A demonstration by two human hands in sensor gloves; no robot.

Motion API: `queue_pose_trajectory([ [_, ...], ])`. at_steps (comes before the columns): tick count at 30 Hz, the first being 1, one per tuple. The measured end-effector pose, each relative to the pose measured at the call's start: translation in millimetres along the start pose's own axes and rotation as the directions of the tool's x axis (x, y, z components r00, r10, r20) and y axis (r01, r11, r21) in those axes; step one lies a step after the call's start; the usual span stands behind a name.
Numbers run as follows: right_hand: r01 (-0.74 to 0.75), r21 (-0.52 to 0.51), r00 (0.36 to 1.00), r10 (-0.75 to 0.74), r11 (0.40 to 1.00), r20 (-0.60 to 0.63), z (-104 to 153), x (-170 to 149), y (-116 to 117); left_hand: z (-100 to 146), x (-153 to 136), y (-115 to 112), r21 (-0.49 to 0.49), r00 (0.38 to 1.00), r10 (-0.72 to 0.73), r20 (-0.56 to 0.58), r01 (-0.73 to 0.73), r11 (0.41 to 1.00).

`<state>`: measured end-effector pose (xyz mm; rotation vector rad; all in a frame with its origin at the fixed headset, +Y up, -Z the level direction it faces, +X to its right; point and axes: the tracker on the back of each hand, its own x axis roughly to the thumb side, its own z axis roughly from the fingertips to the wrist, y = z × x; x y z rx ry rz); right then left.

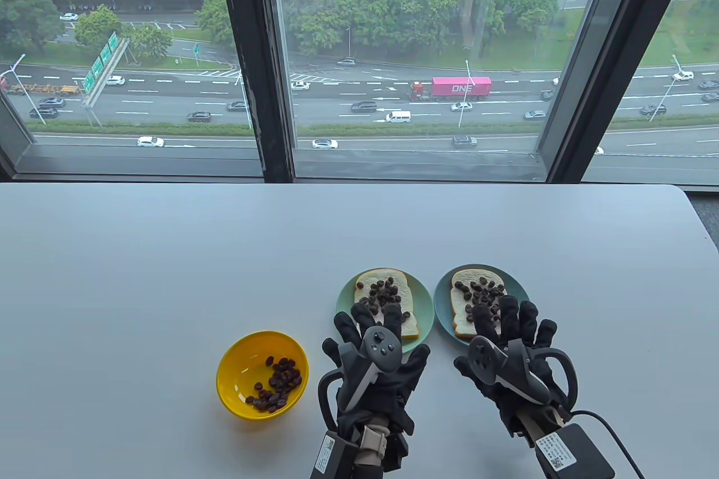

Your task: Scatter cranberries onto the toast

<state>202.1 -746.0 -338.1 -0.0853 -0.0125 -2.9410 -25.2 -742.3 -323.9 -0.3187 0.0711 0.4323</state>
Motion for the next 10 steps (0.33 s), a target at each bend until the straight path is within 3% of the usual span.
queue_pose_trajectory([
  [10, -0.013, 0.057, 1.000, 0.012, 0.998, 0.011, -1.1, 2.0, 7.5, -2.6, 4.8, -6.3, -0.033, 1.000, -0.028, 0.008, 0.028, 0.999],
])
